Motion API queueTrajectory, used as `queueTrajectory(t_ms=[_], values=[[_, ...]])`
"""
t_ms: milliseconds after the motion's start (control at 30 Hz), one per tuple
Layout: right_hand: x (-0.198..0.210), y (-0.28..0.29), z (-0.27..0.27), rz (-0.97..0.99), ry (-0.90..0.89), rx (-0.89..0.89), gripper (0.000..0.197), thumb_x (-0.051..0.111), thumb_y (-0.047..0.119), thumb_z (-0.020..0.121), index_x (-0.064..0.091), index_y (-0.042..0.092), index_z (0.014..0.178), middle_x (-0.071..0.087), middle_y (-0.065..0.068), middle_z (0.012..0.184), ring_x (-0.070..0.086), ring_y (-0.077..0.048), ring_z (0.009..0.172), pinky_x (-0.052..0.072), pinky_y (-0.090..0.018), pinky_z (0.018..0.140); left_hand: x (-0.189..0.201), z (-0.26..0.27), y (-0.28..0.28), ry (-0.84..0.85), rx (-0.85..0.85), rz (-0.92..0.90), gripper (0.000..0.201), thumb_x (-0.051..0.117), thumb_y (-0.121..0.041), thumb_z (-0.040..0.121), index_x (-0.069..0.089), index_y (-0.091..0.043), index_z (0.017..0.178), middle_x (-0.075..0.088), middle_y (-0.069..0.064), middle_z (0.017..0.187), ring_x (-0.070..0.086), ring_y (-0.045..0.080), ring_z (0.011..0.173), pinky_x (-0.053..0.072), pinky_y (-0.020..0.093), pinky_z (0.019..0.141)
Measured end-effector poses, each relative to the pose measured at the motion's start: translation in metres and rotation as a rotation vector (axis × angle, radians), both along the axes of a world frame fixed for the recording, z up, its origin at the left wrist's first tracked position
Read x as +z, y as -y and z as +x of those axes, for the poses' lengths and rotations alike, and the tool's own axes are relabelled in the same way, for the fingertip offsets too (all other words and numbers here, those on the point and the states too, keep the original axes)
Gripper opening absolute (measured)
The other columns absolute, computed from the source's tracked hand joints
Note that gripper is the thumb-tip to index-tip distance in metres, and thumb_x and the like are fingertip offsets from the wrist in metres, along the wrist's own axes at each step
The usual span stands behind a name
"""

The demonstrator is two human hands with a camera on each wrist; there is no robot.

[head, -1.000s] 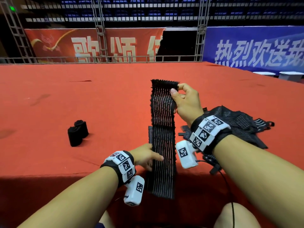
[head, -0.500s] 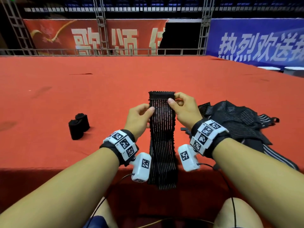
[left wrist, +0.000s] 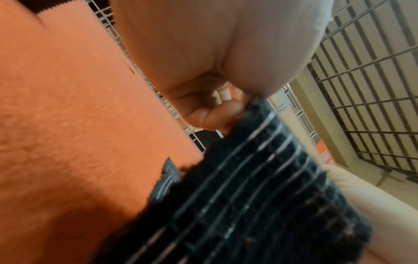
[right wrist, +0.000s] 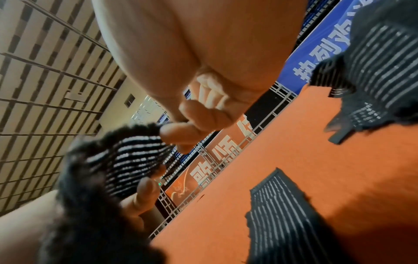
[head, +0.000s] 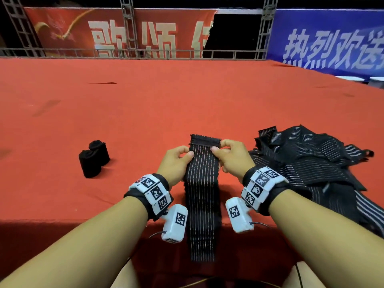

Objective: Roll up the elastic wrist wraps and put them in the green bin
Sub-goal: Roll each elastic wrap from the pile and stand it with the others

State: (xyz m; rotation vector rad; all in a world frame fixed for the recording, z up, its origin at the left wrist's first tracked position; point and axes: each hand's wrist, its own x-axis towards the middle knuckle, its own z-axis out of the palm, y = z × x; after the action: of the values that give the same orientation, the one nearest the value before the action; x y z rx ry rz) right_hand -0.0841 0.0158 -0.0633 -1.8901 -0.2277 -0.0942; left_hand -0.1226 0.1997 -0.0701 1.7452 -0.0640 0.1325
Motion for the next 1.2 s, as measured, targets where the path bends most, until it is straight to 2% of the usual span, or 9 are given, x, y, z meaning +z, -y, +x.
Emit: queueTrajectory(t_ms=[100, 300, 400, 500, 667, 833, 933, 1033, 1200], values=[[-0.024, 0.001, 0.016, -0.051, -0.101, 0.006, 0.02, 0.062, 0.017, 0.099, 0.061, 0.004, 0.084, 0.053, -0.001, 0.048, 0.048, -0.018, 0.044, 0.036, -0.024, 0.041, -0.022, 0.02, -0.004, -0.116, -0.018, 0.09, 0.024, 0.056, -0.013, 0.102, 0.059, -0.014, 0.079, 0.054, -0.001, 0.057, 0.048, 0.011, 0.041, 0.038, 0.019, 0.039], [-0.059, 0.002, 0.059, -0.216, -0.169, -0.134, 0.037, 0.072, 0.023, 0.091, 0.054, 0.017, 0.059, 0.05, 0.006, 0.049, 0.049, -0.02, 0.055, 0.046, -0.034, 0.06, -0.054, 0.068, -0.012, -0.219, -0.04, 0.159, 0.017, 0.068, -0.01, 0.095, 0.063, -0.016, 0.08, 0.057, -0.002, 0.06, 0.052, 0.01, 0.045, 0.044, 0.023, 0.046], [-0.067, -0.002, 0.078, -0.281, -0.179, -0.129, 0.035, 0.073, 0.025, 0.091, 0.055, 0.017, 0.061, 0.053, 0.002, 0.055, 0.052, -0.022, 0.06, 0.054, -0.044, 0.064, -0.062, 0.097, -0.012, -0.265, -0.042, 0.216, 0.019, 0.072, -0.01, 0.092, 0.061, -0.018, 0.08, 0.058, -0.007, 0.057, 0.054, 0.014, 0.051, 0.046, 0.027, 0.052], [-0.068, -0.002, 0.099, -0.358, -0.182, -0.124, 0.035, 0.071, 0.026, 0.092, 0.055, 0.016, 0.062, 0.055, 0.003, 0.06, 0.05, -0.018, 0.06, 0.045, -0.033, 0.062, -0.064, 0.122, -0.01, -0.321, -0.057, 0.291, 0.02, 0.076, -0.011, 0.089, 0.059, -0.018, 0.081, 0.058, -0.003, 0.061, 0.055, 0.017, 0.055, 0.047, 0.03, 0.057], [-0.071, -0.003, 0.134, -0.47, -0.245, -0.062, 0.03, 0.068, 0.029, 0.095, 0.056, 0.017, 0.07, 0.051, -0.004, 0.068, 0.043, -0.02, 0.064, 0.033, -0.031, 0.059, -0.072, 0.152, -0.006, -0.402, -0.051, 0.278, 0.021, 0.068, -0.02, 0.097, 0.055, -0.014, 0.082, 0.056, 0.006, 0.057, 0.051, 0.022, 0.045, 0.044, 0.025, 0.041], [-0.078, 0.002, 0.157, -0.518, -0.305, -0.03, 0.029, 0.062, 0.032, 0.098, 0.052, 0.017, 0.075, 0.047, -0.009, 0.073, 0.043, -0.021, 0.068, 0.033, -0.033, 0.064, -0.073, 0.161, -0.008, -0.444, -0.1, 0.202, 0.023, 0.06, -0.023, 0.102, 0.056, -0.014, 0.082, 0.053, 0.003, 0.059, 0.049, 0.009, 0.035, 0.037, 0.017, 0.034], [-0.082, 0.002, 0.166, -0.537, -0.339, -0.025, 0.039, 0.06, 0.034, 0.099, 0.047, 0.017, 0.067, 0.051, -0.012, 0.072, 0.045, -0.022, 0.067, 0.038, -0.035, 0.066, -0.075, 0.164, -0.007, -0.441, -0.106, 0.22, 0.021, 0.067, -0.021, 0.098, 0.055, -0.015, 0.082, 0.048, 0.002, 0.053, 0.043, 0.008, 0.032, 0.034, 0.016, 0.033], [-0.083, -0.001, 0.172, -0.528, -0.37, -0.054, 0.041, 0.064, 0.038, 0.097, 0.054, 0.017, 0.063, 0.057, -0.01, 0.067, 0.051, -0.024, 0.066, 0.049, -0.037, 0.071, -0.079, 0.166, -0.01, -0.428, -0.115, 0.259, 0.025, 0.075, -0.019, 0.092, 0.052, -0.017, 0.081, 0.046, 0.003, 0.05, 0.039, 0.011, 0.033, 0.034, 0.017, 0.034], [-0.076, -0.001, 0.171, -0.589, -0.392, -0.051, 0.042, 0.063, 0.044, 0.097, 0.062, 0.014, 0.068, 0.06, -0.01, 0.073, 0.052, -0.024, 0.07, 0.041, -0.032, 0.068, -0.082, 0.167, -0.012, -0.423, -0.138, 0.292, 0.031, 0.082, -0.016, 0.085, 0.051, -0.016, 0.079, 0.048, -0.001, 0.05, 0.041, 0.008, 0.033, 0.036, 0.019, 0.035]])
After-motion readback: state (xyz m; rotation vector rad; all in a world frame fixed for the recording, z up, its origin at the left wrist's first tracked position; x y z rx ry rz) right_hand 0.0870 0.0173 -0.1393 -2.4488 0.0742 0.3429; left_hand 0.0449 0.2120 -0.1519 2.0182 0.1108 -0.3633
